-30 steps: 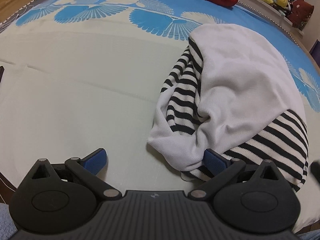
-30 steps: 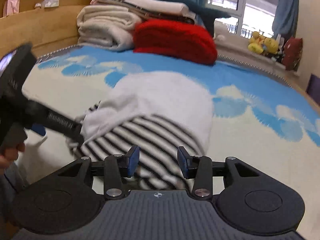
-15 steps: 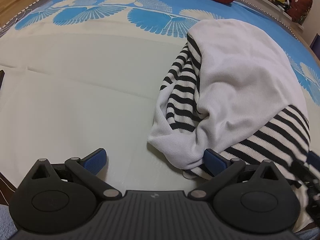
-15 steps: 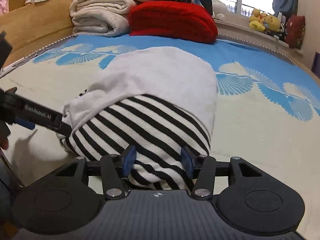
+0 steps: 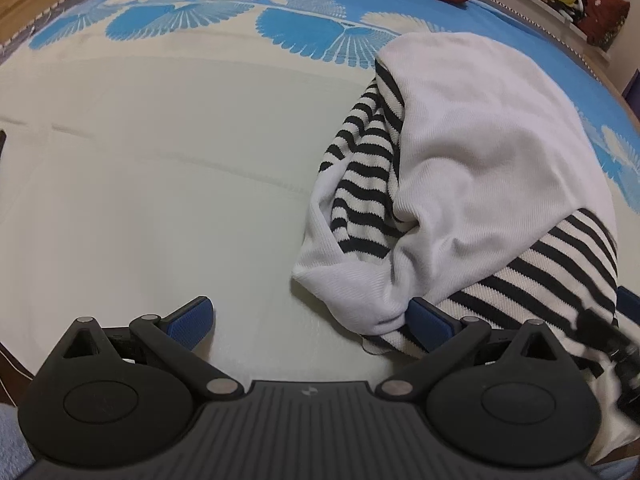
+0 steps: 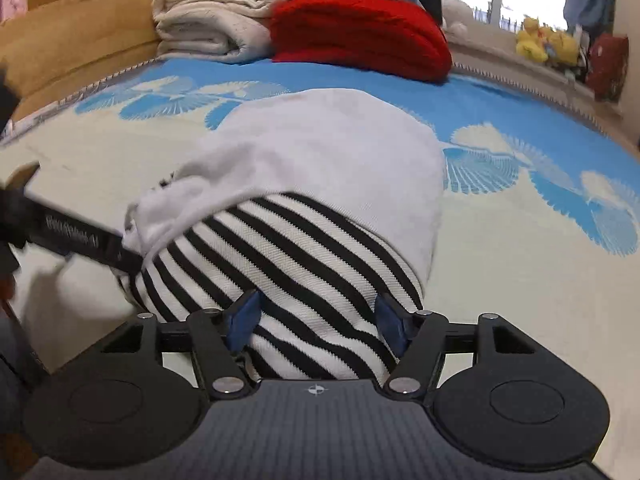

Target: Fold small clothes

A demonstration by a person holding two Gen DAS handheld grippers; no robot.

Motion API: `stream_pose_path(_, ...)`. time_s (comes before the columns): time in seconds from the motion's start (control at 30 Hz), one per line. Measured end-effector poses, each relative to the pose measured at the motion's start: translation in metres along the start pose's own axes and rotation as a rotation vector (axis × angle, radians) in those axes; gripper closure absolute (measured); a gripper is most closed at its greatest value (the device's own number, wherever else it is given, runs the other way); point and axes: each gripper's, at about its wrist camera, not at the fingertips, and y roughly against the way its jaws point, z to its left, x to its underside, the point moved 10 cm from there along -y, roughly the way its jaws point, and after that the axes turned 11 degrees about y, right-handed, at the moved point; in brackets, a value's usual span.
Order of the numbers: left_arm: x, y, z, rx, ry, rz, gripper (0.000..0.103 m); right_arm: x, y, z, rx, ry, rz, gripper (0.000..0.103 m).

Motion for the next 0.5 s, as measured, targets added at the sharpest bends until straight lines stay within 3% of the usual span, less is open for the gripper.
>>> stream_pose_path(0.03,0.002,0.002,0.0,0.024,0.014,0.019,0.0,-0.005,0.004,-0.005,-0.026,-0.03,0.0,0.037)
stream_pose_path(0.1,0.008,0.011,-0.002,0.147,0.083,0.067,0.0,-0.02,0.012,-0.026,-0.04,-0.088,-0.022,0.034)
stream_pose_path(0.17,0.011,0.021,-0.004,0.279,0.156,0.097,0.0,-0.039,0.017,-0.057,-0.018,-0.139,-0.056,0.021)
stream_pose_path(0.23,0.009,0.025,-0.007,0.359,0.206,0.117,0.0,-0.059,0.013,-0.093,-0.025,-0.21,-0.067,0.01)
stream_pose_path(0.37,0.006,0.014,-0.009,0.439,0.304,0.201,0.0,-0.087,-0.035,-0.149,-0.125,-0.416,0.004,0.01)
stream_pose_path(0.5,0.011,-0.003,-0.012,0.446,0.387,0.278,0.0,-0.102,-0.108,-0.175,-0.215,-0.582,0.107,0.01)
